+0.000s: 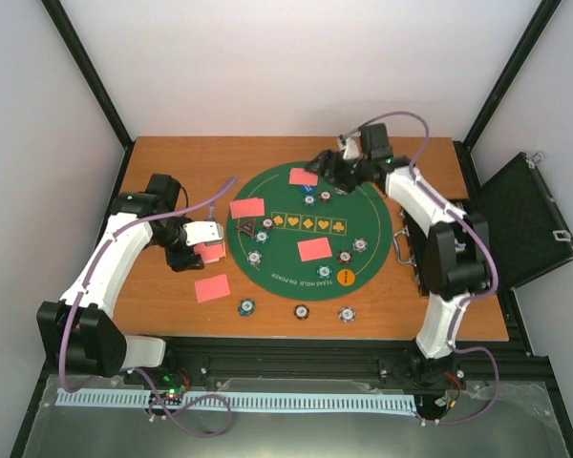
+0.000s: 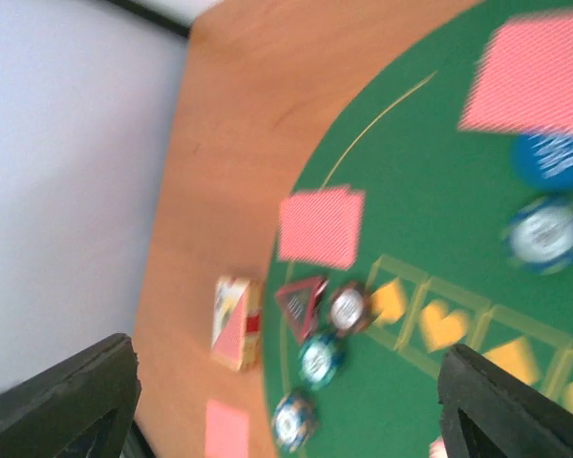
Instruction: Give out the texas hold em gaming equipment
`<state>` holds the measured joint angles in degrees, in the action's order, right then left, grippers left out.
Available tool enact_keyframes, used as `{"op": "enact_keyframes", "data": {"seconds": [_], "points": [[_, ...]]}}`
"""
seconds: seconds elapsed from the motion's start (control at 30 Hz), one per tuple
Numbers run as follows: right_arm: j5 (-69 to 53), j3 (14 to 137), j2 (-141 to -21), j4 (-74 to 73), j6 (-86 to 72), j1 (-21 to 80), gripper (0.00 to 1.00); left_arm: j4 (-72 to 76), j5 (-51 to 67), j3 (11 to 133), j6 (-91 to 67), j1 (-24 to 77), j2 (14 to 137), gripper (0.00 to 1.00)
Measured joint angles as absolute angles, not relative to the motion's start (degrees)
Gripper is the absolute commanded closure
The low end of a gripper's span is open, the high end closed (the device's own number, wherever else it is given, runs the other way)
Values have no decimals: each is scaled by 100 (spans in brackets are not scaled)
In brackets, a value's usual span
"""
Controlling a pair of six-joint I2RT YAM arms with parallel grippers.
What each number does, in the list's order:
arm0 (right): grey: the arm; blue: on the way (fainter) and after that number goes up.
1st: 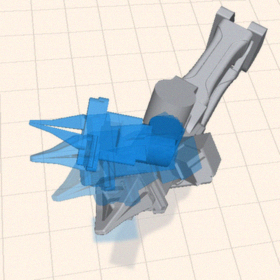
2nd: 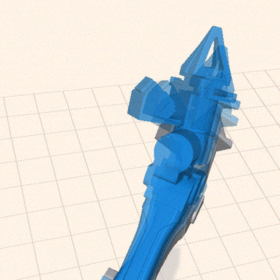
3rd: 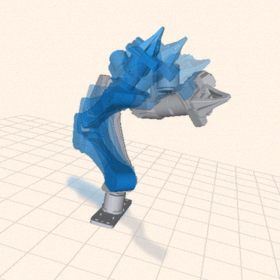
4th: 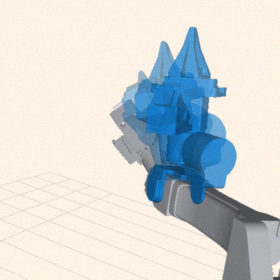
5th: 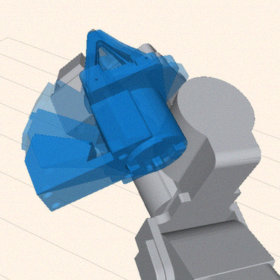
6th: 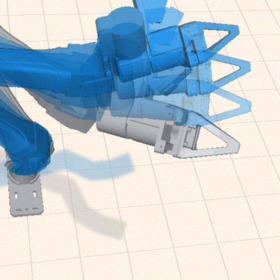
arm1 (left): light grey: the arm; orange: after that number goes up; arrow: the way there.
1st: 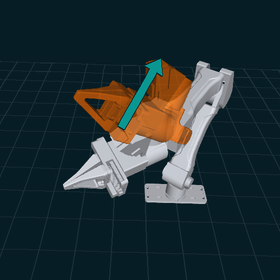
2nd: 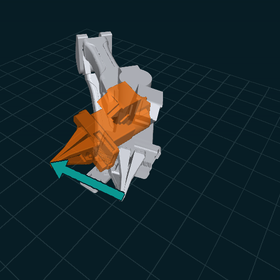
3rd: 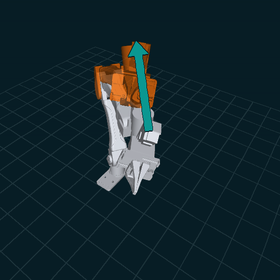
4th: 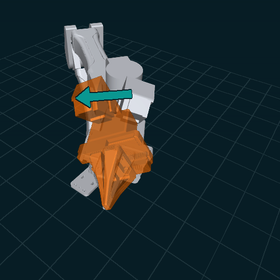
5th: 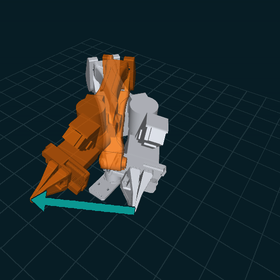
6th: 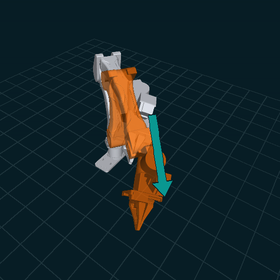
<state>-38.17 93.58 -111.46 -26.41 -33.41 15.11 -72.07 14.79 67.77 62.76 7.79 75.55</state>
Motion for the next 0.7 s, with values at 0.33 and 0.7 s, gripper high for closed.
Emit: {"op": "enact_keyframes", "data": {"seconds": [0.33, 0.7], "points": [[-3811, 6361, -9909, -423, -4576, 3870, 16, -7297, 1479, 6801, 6272, 779, 7494, 91], [-3879, 5806, -10031, 1900, -6018, 4882, 20, -7312, 1474, 6801, 6272, 779, 7470, 90]]}}
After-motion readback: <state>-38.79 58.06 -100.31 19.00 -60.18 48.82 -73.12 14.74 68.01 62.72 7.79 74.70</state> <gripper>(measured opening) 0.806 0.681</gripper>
